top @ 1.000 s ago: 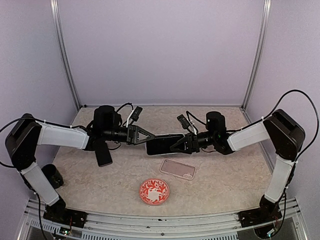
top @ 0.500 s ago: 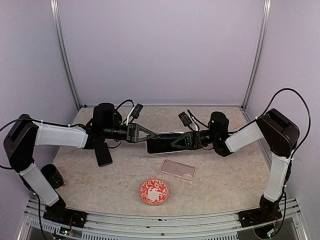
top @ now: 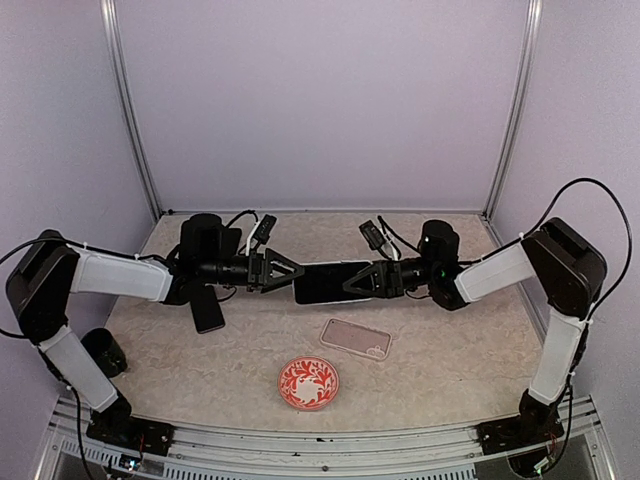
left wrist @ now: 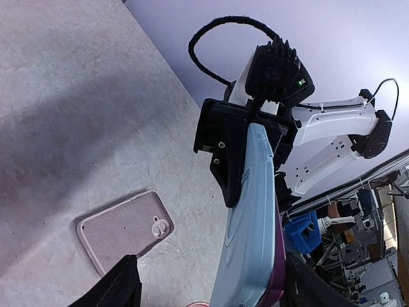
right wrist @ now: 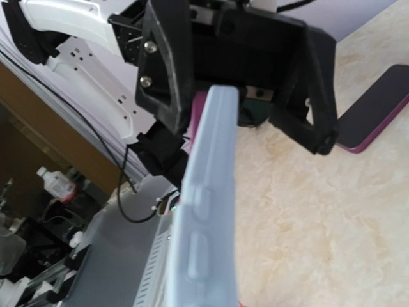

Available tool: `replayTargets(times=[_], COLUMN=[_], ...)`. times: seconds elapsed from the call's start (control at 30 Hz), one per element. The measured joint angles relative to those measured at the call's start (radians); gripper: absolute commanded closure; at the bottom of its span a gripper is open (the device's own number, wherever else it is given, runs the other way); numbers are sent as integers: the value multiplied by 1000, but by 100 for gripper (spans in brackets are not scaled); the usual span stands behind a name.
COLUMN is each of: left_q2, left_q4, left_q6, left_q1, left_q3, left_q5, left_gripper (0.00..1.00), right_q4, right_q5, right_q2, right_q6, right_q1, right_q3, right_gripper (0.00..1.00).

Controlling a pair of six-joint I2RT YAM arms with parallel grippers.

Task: Put the phone into the phone case
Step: Press the phone against the phone case.

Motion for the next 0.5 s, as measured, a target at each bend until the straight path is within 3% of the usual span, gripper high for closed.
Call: replayTargets(times=[0.23, 0.5], left_q2=[-2, -2], left_q4=[84, 153], left_q6=[-53, -87], left_q1=[-1, -25], left_q3=[-60, -72], left_q5=[12, 31], left_gripper=[8, 7], right_q4=[-100, -131], right_q5=[72, 154], right_q2=[-76, -128], right_q6=[-109, -149], right_q1=[0, -1], right_q3=[-2, -5], right_gripper=[100, 100])
